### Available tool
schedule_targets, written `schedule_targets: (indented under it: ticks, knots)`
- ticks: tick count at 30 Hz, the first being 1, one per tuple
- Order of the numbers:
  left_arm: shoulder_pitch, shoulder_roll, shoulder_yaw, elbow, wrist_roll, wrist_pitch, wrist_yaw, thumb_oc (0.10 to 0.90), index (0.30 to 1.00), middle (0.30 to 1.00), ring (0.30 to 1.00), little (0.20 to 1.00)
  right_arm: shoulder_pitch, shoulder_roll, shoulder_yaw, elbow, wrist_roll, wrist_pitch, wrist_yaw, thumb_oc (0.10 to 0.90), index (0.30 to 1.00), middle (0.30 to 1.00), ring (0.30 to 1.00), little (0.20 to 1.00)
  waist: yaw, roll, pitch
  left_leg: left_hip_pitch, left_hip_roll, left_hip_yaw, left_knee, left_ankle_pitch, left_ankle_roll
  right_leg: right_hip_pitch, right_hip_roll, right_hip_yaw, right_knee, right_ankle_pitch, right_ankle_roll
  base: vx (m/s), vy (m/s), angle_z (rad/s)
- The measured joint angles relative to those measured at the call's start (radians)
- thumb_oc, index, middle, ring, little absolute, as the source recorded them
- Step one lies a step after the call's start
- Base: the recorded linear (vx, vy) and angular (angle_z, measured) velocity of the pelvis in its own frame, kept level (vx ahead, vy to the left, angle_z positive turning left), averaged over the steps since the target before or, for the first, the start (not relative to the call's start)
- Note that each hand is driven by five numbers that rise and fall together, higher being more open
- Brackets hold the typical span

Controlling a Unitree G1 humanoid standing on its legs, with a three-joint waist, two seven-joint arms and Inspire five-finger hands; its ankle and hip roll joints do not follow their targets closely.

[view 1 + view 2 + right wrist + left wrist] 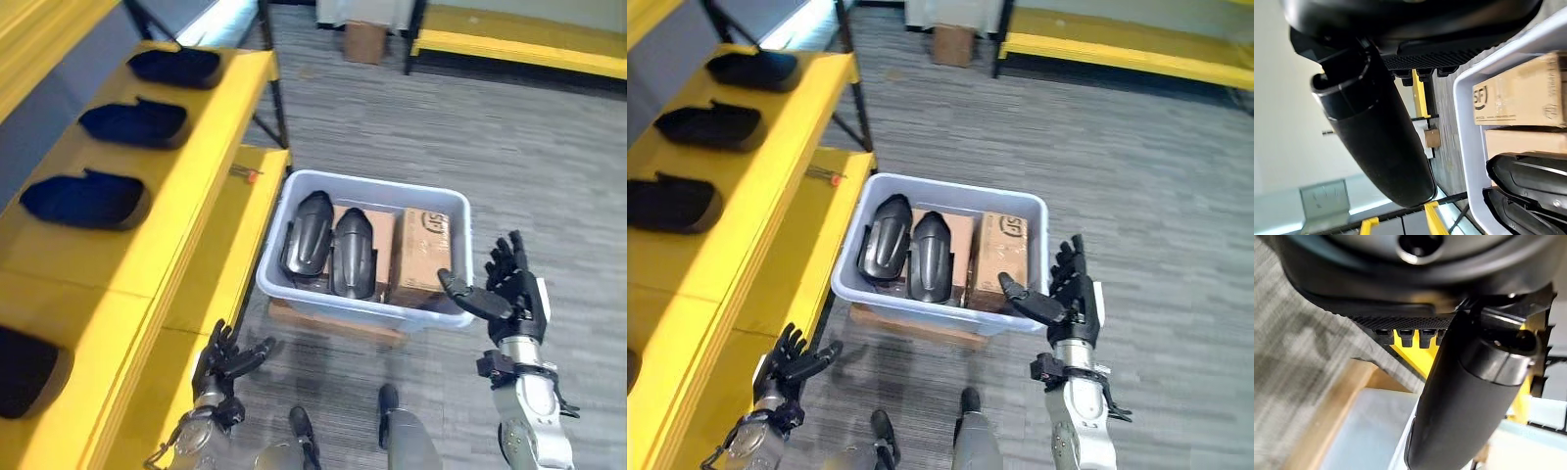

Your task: Move parts from the plastic box to the shelf.

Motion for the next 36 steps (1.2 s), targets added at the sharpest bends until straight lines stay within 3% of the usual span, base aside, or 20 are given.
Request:
schedule_targets:
  ticks: [4, 6, 7, 12, 17, 18, 19, 20, 21, 22, 23, 25, 26, 27, 29, 30, 34, 36]
  knots:
    - [-0.007, -0.006, 0.008, 0.0, 0.0, -0.001, -0.017, 0.9, 1.0, 1.0, 1.0, 1.0, 0.075, -0.017, -0.012, -0.001, 0.0, 0.002, -0.002, 0.9, 1.0, 1.0, 1.0, 1.0, 0.0, -0.007, -0.005, 0.0, 0.001, -0.031, 0.003, 0.023, -0.032, 0.086, -0.019, 0.021, -0.051, 0.015, -0.007, 0.1, -0.188, 0.23]
    - [-0.004, -0.012, 0.007, -0.003, -0.001, -0.001, -0.018, 0.9, 1.0, 1.0, 1.0, 1.0, 0.092, -0.017, -0.012, -0.001, 0.0, 0.01, 0.0, 0.9, 1.0, 1.0, 1.0, 1.0, -0.004, -0.009, -0.008, -0.001, 0.016, -0.063, -0.004, 0.031, -0.046, 0.125, 0.009, 0.035, -0.074, 0.058, -0.012, 0.16, -0.197, 0.42]
    - [0.026, -0.025, 0.008, -0.014, -0.001, 0.0, -0.019, 0.9, 1.0, 1.0, 1.0, 1.0, 0.089, -0.019, -0.011, -0.001, 0.0, 0.02, 0.001, 0.9, 1.0, 1.0, 1.0, 1.0, -0.01, -0.005, -0.009, 0.034, 0.042, -0.073, -0.035, 0.055, -0.076, 0.14, 0.029, -0.017, -0.067, 0.083, -0.041, 0.12, -0.168, 0.27]
    - [0.056, -0.048, -0.02, -0.018, -0.001, 0.006, -0.026, 0.9, 1.0, 1.0, 1.0, 1.0, 0.055, -0.045, -0.038, -0.005, 0.001, 0.016, 0.0, 0.9, 1.0, 1.0, 1.0, 1.0, -0.026, 0.042, -0.039, 0.053, 0.13, -0.077, -0.075, 0.094, -0.099, 0.144, 0.129, -0.02, -0.056, 0.051, -0.092, 0.1, -0.155, -0.07]
    - [-0.003, -0.046, -0.035, -0.046, -0.001, 0.006, -0.039, 0.9, 1.0, 1.0, 1.0, 1.0, 0.052, -0.06, -0.067, -0.002, 0.001, 0.016, -0.003, 0.9, 1.0, 1.0, 1.0, 1.0, -0.044, 0.057, -0.041, 0.06, 0.18, -0.092, -0.051, 0.104, -0.11, 0.153, 0.178, -0.035, -0.016, 0.005, -0.123, 0.06, -0.273, 0.02]
    - [-0.011, -0.044, -0.032, -0.045, -0.002, 0.006, -0.04, 0.9, 1.0, 1.0, 1.0, 1.0, 0.053, -0.058, -0.067, 0.0, 0.001, 0.016, -0.002, 0.9, 1.0, 1.0, 1.0, 1.0, -0.042, 0.06, -0.041, 0.042, 0.193, -0.104, -0.002, 0.105, -0.126, 0.142, 0.19, -0.036, 0.014, -0.019, -0.141, -0.02, -0.214, 0.12]
    - [-0.024, -0.037, -0.028, -0.045, -0.002, 0.004, -0.04, 0.9, 1.0, 1.0, 1.0, 1.0, 0.053, -0.056, -0.067, 0.004, 0.001, 0.016, -0.002, 0.9, 1.0, 1.0, 1.0, 1.0, -0.036, 0.048, -0.04, -0.026, 0.212, -0.136, 0.125, 0.094, -0.141, 0.109, 0.191, -0.025, 0.088, -0.07, -0.173, -0.07, -0.207, 0.23]
    - [-0.046, -0.032, -0.025, -0.041, -0.004, 0.005, -0.036, 0.9, 1.0, 1.0, 1.0, 1.0, 0.071, -0.064, -0.074, -0.001, 0.002, 0.016, -0.001, 0.9, 1.0, 1.0, 1.0, 1.0, -0.015, 0.019, -0.037, -0.12, 0.217, -0.234, 0.315, 0.091, -0.139, 0.085, 0.169, 0.002, 0.14, -0.096, -0.194, 0.04, -0.144, 0.18]
    - [-0.039, -0.039, -0.025, -0.044, -0.005, 0.004, -0.035, 0.9, 1.0, 1.0, 1.0, 1.0, 0.072, -0.079, -0.075, -0.003, 0.002, 0.011, -0.003, 0.9, 1.0, 1.0, 1.0, 1.0, 0.006, 0.019, -0.037, -0.167, 0.208, -0.292, 0.384, 0.124, -0.132, 0.081, 0.176, 0.011, 0.155, -0.114, -0.207, 0.08, -0.134, 0.21]
    - [-0.043, -0.048, -0.03, -0.043, -0.006, 0.005, -0.034, 0.9, 1.0, 1.0, 1.0, 1.0, 0.072, -0.088, -0.089, -0.004, 0.002, 0.006, -0.002, 0.9, 1.0, 1.0, 1.0, 1.0, 0.006, 0.017, -0.023, -0.208, 0.193, -0.373, 0.445, 0.121, -0.143, 0.087, 0.167, 0.001, 0.155, -0.114, -0.205, 0.13, 0.025, 0.06]
    - [-0.033, -0.045, -0.033, -0.042, -0.007, 0.006, -0.035, 0.9, 1.0, 1.0, 1.0, 1.0, 0.063, -0.087, -0.09, -0.001, 0.002, 0.006, -0.005, 0.9, 1.0, 1.0, 1.0, 1.0, 0.005, 0.02, -0.024, -0.218, 0.199, -0.361, 0.43, 0.108, -0.14, 0.087, 0.167, -0.008, 0.146, -0.116, -0.202, 0.08, 0.097, 0.17]
    - [-0.033, -0.044, -0.034, -0.032, -0.007, 0.006, -0.036, 0.9, 1.0, 1.0, 1.0, 1.0, 0.061, -0.063, -0.102, -0.004, 0.002, -0.003, -0.011, 0.9, 1.0, 1.0, 1.0, 1.0, -0.004, 0.024, -0.02, -0.213, 0.238, -0.302, 0.251, 0.104, -0.137, 0.082, 0.17, -0.013, 0.131, -0.116, -0.204, 0.12, 0.181, 0.18]
    - [-0.039, -0.044, -0.036, -0.033, -0.006, 0.006, -0.035, 0.9, 1.0, 1.0, 1.0, 1.0, 0.054, -0.056, -0.106, -0.001, 0.002, -0.006, -0.026, 0.9, 1.0, 1.0, 1.0, 1.0, -0.001, 0.023, -0.001, -0.18, 0.265, -0.283, 0.029, 0.107, -0.142, 0.068, 0.18, -0.002, 0.135, -0.103, -0.203, 0.16, 0.238, 0.0]
    - [-0.043, -0.045, -0.036, -0.032, -0.005, 0.006, -0.034, 0.9, 1.0, 1.0, 1.0, 1.0, 0.046, -0.061, -0.105, 0.003, 0.002, -0.006, -0.027, 0.9, 1.0, 1.0, 1.0, 1.0, 0.001, 0.032, 0.017, -0.162, 0.287, -0.29, -0.035, 0.105, -0.144, 0.07, 0.19, 0.011, 0.137, -0.093, -0.194, 0.16, 0.241, -0.24]
    - [-0.041, -0.044, -0.034, -0.03, -0.004, 0.009, -0.027, 0.9, 1.0, 1.0, 1.0, 1.0, 0.034, -0.061, -0.092, 0.004, 0.001, -0.005, -0.032, 0.9, 1.0, 1.0, 1.0, 1.0, 0.004, 0.046, 0.038, -0.144, 0.324, -0.301, -0.092, 0.108, -0.151, 0.069, 0.221, 0.037, 0.129, -0.087, -0.175, 0.13, 0.226, -0.48]
    - [-0.041, -0.044, -0.033, -0.028, -0.004, 0.01, -0.02, 0.9, 1.0, 1.0, 1.0, 1.0, 0.03, -0.061, -0.084, 0.004, 0.001, -0.005, -0.034, 0.9, 1.0, 1.0, 1.0, 1.0, 0.004, 0.038, 0.046, -0.136, 0.327, -0.305, -0.105, 0.112, -0.156, 0.062, 0.23, 0.048, 0.125, -0.087, -0.175, 0.11, 0.207, -0.53]
    - [-0.047, -0.047, -0.047, -0.027, -0.004, 0.011, -0.018, 0.9, 1.0, 1.0, 1.0, 1.0, 0.031, -0.056, -0.1, 0.0, 0.0, -0.005, -0.037, 0.9, 1.0, 1.0, 1.0, 1.0, -0.009, 0.064, 0.063, -0.054, 0.304, -0.238, -0.094, 0.118, -0.155, 0.064, 0.246, 0.086, 0.127, -0.082, -0.173, 0.17, 0.341, -0.55]
    - [-0.039, -0.051, -0.053, -0.037, -0.005, 0.009, -0.019, 0.9, 1.0, 1.0, 1.0, 1.0, 0.029, -0.077, -0.106, -0.005, 0.0, -0.005, -0.033, 0.9, 1.0, 1.0, 1.0, 1.0, -0.014, 0.096, 0.066, -0.007, 0.279, -0.211, -0.082, 0.118, -0.124, 0.052, 0.248, 0.101, 0.131, -0.076, -0.163, 0.12, 0.304, -0.63]
